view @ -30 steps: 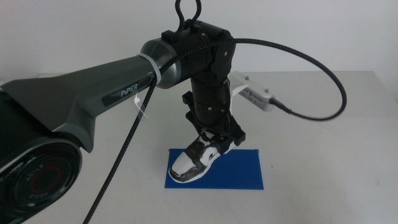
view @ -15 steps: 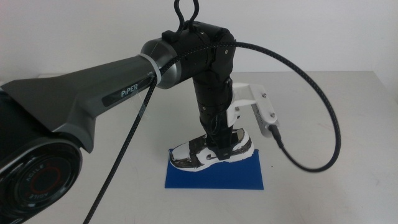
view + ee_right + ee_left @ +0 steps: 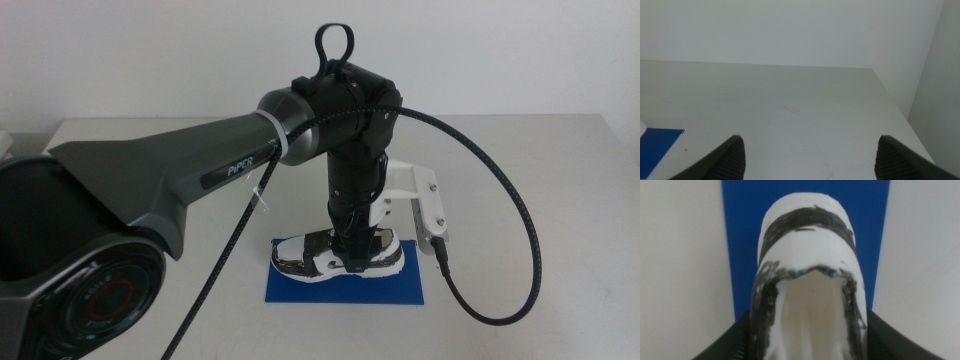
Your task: Use one arm to grab the shoe from the table and place it on the mat.
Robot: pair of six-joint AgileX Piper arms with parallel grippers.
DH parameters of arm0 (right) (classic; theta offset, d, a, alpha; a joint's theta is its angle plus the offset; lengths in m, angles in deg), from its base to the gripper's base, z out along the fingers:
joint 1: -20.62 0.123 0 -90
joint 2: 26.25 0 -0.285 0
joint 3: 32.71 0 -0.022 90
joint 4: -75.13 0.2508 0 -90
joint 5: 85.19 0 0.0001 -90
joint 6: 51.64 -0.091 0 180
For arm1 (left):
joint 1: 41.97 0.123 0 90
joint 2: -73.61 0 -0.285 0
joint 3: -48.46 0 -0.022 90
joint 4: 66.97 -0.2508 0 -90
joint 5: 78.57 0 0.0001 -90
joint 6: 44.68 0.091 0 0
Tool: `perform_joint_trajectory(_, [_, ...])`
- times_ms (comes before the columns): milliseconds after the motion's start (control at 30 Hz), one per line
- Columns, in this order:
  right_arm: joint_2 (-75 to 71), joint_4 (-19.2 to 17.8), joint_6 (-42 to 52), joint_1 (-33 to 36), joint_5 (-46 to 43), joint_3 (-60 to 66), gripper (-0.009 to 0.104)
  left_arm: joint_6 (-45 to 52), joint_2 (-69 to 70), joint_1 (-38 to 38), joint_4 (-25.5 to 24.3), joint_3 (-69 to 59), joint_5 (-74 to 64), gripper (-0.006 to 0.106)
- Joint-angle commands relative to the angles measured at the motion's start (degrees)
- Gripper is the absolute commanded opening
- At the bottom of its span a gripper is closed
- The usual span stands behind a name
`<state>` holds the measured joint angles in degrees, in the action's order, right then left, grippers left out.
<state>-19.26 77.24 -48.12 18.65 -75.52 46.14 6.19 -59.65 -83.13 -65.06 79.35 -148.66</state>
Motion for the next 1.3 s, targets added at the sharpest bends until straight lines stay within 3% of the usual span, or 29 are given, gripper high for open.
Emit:
perform_joint_trajectory(0, [-1.20,-0.49,0.73,-0.26,-4.52,-0.54,0.066,-0.41,3.37,-0.50,0.36,1.50,-5.41,0.021])
perform_joint_trajectory(367, [-1.20,-0.49,0.73,-0.26,-4.52,-0.54,0.066,-0.62,0.81,-0.50,0.36,1.50,-5.41,0.021])
perform_joint_trajectory(533, [-1.20,-0.49,0.73,-0.26,-4.52,-0.54,0.066,1.08,0.72,-0.50,1.04,1.50,-5.32,0.033])
perform_joint_trajectory(567, [-1.20,-0.49,0.73,-0.26,-4.52,-0.54,0.066,1.08,0.72,-0.50,1.04,1.50,-5.40,0.038])
perform_joint_trajectory(600, [-1.20,-0.49,0.73,-0.26,-4.52,-0.54,0.066,1.08,0.72,-0.50,0.98,1.50,-5.40,0.068])
perform_joint_trajectory(700, [-1.20,-0.49,0.73,-0.26,-4.52,-0.54,0.066,1.08,0.72,-0.50,0.98,1.50,-5.40,0.092])
perform_joint_trajectory(733, [-1.20,-0.49,0.73,-0.26,-4.52,-0.54,0.066,1.02,0.72,-0.50,0.98,1.50,-5.40,0.094])
perform_joint_trajectory(1267, [-1.20,-0.49,0.73,-0.26,-4.52,-0.54,0.066,-1.46,3.90,-0.50,0.79,1.50,-5.45,0.094])
